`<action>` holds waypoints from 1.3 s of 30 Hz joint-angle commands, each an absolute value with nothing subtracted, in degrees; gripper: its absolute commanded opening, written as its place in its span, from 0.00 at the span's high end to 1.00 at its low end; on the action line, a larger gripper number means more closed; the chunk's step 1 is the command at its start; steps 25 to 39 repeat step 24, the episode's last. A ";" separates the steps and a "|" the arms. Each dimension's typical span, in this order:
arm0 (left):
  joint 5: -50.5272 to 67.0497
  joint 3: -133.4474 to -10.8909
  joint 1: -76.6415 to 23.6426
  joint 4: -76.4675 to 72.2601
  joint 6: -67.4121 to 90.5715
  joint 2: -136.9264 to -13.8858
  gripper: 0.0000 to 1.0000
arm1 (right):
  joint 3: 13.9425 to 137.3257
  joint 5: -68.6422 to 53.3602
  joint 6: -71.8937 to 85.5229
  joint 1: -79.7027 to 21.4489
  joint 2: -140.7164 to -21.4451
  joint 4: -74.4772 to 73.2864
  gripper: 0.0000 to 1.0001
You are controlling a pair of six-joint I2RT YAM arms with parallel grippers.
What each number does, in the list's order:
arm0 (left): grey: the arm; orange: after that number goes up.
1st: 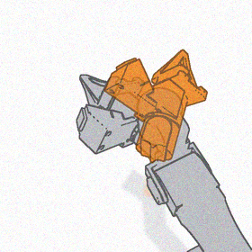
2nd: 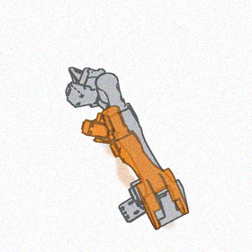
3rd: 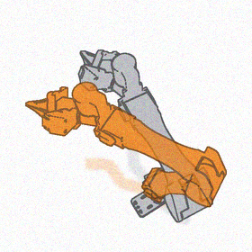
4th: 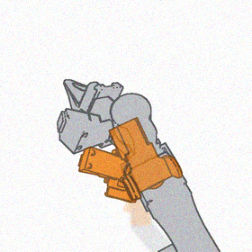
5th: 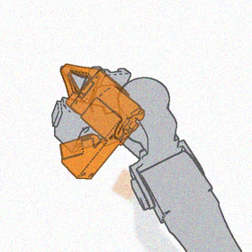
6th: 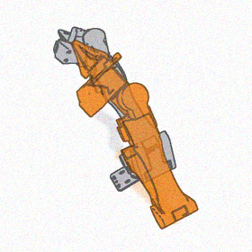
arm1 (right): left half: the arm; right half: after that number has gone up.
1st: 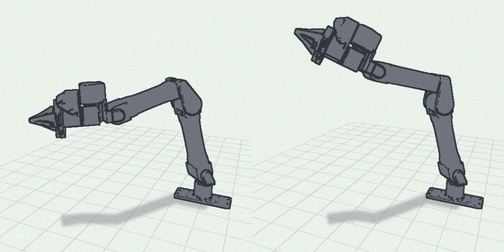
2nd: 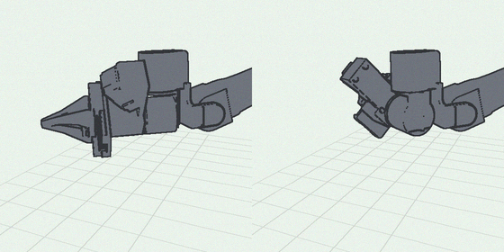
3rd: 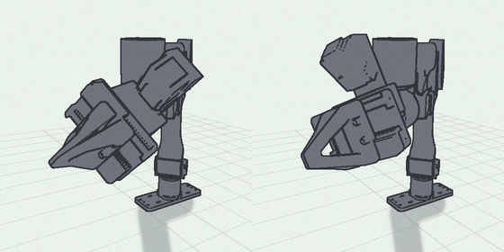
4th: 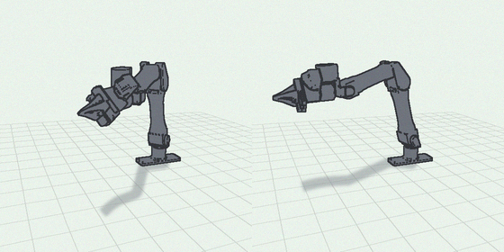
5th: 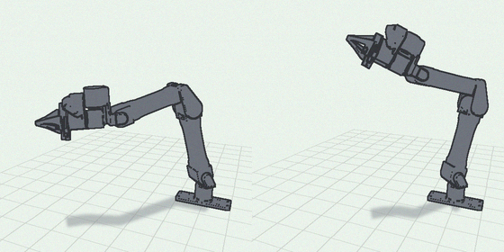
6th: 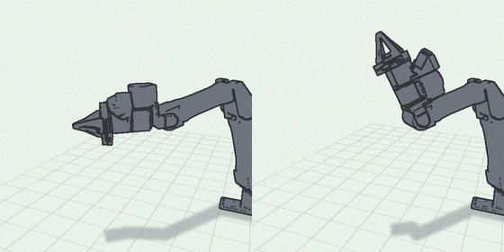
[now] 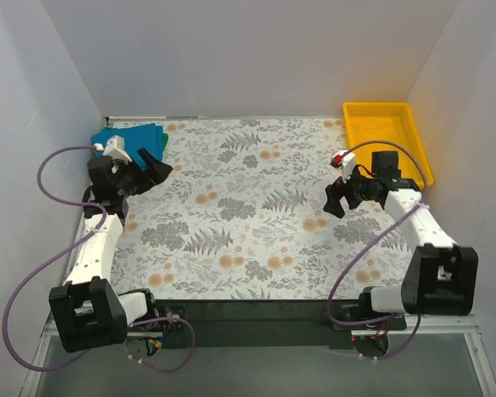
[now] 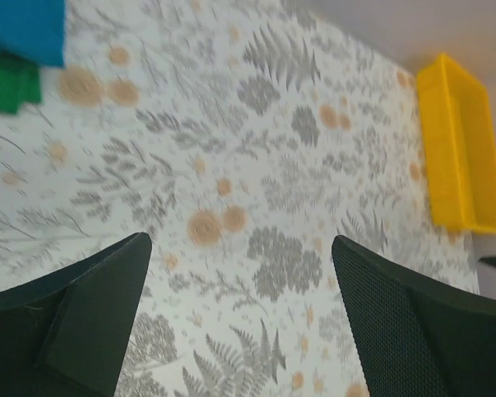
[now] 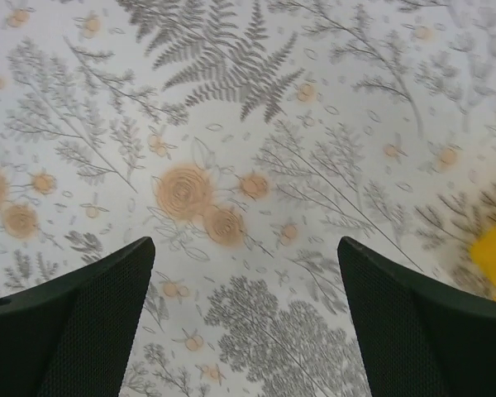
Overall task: Fold and stack the t-shirts
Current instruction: Reset both grippers
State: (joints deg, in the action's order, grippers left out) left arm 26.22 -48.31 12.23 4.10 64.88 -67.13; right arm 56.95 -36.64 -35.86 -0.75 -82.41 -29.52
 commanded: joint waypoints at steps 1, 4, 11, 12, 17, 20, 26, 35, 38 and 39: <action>27.35 -45.79 6.08 10.54 60.48 -62.41 0.10 | 49.95 -20.53 -35.61 -0.61 -70.52 -22.35 0.02; 23.30 -43.51 2.46 12.30 57.92 -58.46 0.10 | 45.64 -12.06 -29.28 -0.53 -60.49 -16.36 0.02; 19.95 -40.34 2.29 12.30 58.27 -51.51 0.06 | 39.90 8.16 -7.12 0.97 -50.36 -7.38 0.02; 20.04 -40.34 2.20 12.48 58.27 -51.33 0.06 | 39.99 9.48 -7.12 0.97 -50.54 -7.82 0.02; 18.81 -40.52 2.20 12.74 58.45 -50.98 0.05 | 39.90 13.27 -5.28 0.97 -50.01 -8.17 0.02; 18.11 -40.52 2.29 13.01 58.45 -50.98 0.05 | 39.82 12.66 -3.96 0.97 -49.83 -8.00 0.03; 16.79 -40.43 2.29 13.27 58.36 -51.15 0.05 | 39.46 11.08 -4.13 0.97 -50.79 -6.86 0.02; 16.79 -40.43 2.29 13.27 58.36 -51.15 0.05 | 39.46 11.08 -4.13 0.97 -50.79 -6.86 0.02; 16.79 -40.43 2.29 13.27 58.36 -51.15 0.05 | 39.46 11.08 -4.13 0.97 -50.79 -6.86 0.02; 16.79 -40.43 2.29 13.27 58.36 -51.15 0.05 | 39.46 11.08 -4.13 0.97 -50.79 -6.86 0.02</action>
